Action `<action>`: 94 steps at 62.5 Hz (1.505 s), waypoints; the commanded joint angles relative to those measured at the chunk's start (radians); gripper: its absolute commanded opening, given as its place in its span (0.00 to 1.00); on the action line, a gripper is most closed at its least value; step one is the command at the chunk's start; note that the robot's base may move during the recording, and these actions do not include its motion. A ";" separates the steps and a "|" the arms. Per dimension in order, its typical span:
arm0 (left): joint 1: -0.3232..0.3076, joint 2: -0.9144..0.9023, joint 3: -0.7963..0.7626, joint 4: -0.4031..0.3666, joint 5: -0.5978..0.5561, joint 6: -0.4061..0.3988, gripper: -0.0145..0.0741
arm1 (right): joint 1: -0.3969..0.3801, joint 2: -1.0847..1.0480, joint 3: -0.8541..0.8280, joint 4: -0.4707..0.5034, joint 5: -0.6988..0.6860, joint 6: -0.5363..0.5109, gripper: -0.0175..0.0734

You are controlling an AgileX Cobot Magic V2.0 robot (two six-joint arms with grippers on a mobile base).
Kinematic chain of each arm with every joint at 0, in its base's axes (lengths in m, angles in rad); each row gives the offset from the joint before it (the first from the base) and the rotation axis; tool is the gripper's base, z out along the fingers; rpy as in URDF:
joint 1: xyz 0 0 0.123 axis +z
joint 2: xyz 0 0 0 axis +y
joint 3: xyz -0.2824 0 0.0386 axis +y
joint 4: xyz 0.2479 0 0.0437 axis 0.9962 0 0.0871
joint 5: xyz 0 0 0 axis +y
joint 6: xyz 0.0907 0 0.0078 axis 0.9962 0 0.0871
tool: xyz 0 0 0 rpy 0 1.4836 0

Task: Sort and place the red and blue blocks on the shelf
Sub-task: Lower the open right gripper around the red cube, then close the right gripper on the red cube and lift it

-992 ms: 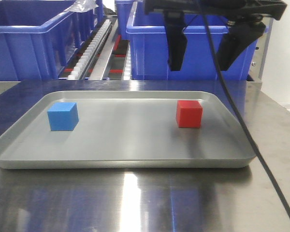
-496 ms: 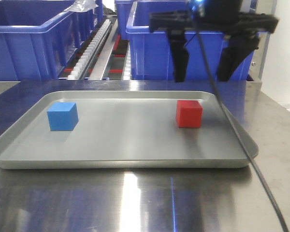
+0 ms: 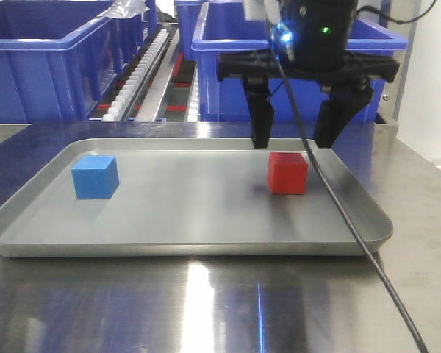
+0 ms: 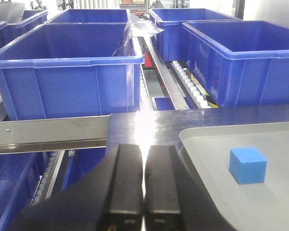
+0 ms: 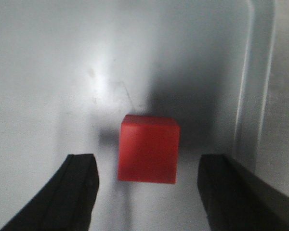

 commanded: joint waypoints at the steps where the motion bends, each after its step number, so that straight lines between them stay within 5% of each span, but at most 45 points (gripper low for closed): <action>1: -0.007 -0.020 0.026 -0.002 -0.078 -0.003 0.30 | -0.006 -0.035 -0.033 -0.014 -0.031 -0.011 0.80; 32: -0.007 -0.020 0.026 -0.002 -0.078 -0.003 0.30 | -0.016 0.009 -0.028 -0.014 -0.037 -0.012 0.79; 50: -0.007 -0.020 0.026 -0.002 -0.078 -0.003 0.30 | -0.016 0.027 -0.029 -0.014 -0.036 -0.012 0.60; 74: -0.007 -0.020 0.026 -0.002 -0.078 -0.003 0.30 | -0.016 -0.009 -0.033 -0.022 -0.055 -0.014 0.59; 94: -0.007 -0.020 0.026 -0.002 -0.078 -0.003 0.30 | -0.062 -0.139 0.002 -0.019 -0.133 -0.292 0.59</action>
